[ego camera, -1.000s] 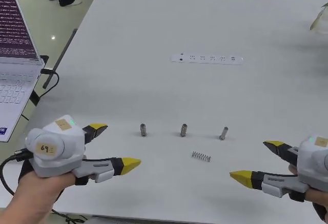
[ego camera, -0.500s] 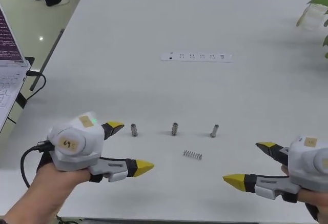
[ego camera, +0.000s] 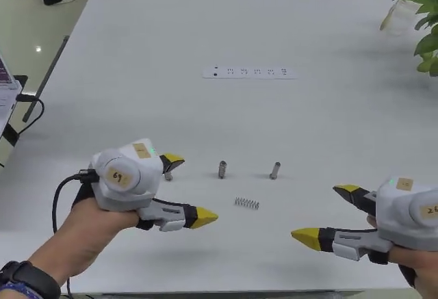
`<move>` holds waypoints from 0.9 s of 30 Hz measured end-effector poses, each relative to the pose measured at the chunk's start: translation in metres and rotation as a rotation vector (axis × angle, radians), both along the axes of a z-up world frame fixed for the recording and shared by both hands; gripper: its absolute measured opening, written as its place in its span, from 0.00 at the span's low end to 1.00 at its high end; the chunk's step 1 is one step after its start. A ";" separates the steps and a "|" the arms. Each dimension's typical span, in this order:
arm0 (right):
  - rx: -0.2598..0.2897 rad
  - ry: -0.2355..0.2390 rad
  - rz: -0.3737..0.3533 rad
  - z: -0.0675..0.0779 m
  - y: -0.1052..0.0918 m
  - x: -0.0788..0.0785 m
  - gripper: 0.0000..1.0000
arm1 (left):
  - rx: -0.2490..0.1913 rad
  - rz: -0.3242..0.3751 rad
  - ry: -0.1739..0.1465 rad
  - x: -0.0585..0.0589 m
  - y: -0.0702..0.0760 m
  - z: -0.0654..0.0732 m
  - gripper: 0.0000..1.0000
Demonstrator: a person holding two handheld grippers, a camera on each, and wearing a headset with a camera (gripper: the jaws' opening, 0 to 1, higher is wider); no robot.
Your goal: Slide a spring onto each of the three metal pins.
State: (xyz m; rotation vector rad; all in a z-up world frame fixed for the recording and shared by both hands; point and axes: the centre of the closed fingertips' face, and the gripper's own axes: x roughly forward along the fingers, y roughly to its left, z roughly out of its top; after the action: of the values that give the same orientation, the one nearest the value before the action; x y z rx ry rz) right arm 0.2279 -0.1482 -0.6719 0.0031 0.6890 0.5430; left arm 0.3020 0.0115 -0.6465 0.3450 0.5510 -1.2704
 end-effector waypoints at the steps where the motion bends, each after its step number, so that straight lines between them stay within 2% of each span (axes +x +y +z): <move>1: 0.000 0.001 0.002 0.000 0.001 0.000 0.83 | 0.003 -0.011 0.001 -0.001 -0.002 -0.001 0.71; 11: 0.006 0.001 -0.021 0.004 -0.003 -0.001 0.84 | 0.012 -0.086 0.013 -0.003 -0.028 -0.012 0.70; 20: 0.005 0.007 -0.028 0.004 -0.005 -0.007 0.84 | 0.037 -0.158 0.028 -0.009 -0.050 -0.029 0.67; 27: 0.010 0.011 -0.025 0.004 -0.005 -0.011 0.84 | 0.055 -0.186 0.037 -0.009 -0.061 -0.043 0.62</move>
State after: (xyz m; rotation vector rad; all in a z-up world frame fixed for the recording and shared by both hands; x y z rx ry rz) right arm 0.2170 -0.1532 -0.6680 0.0238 0.6959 0.5222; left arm 0.2933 -0.0499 -0.6890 0.4274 0.5968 -1.4446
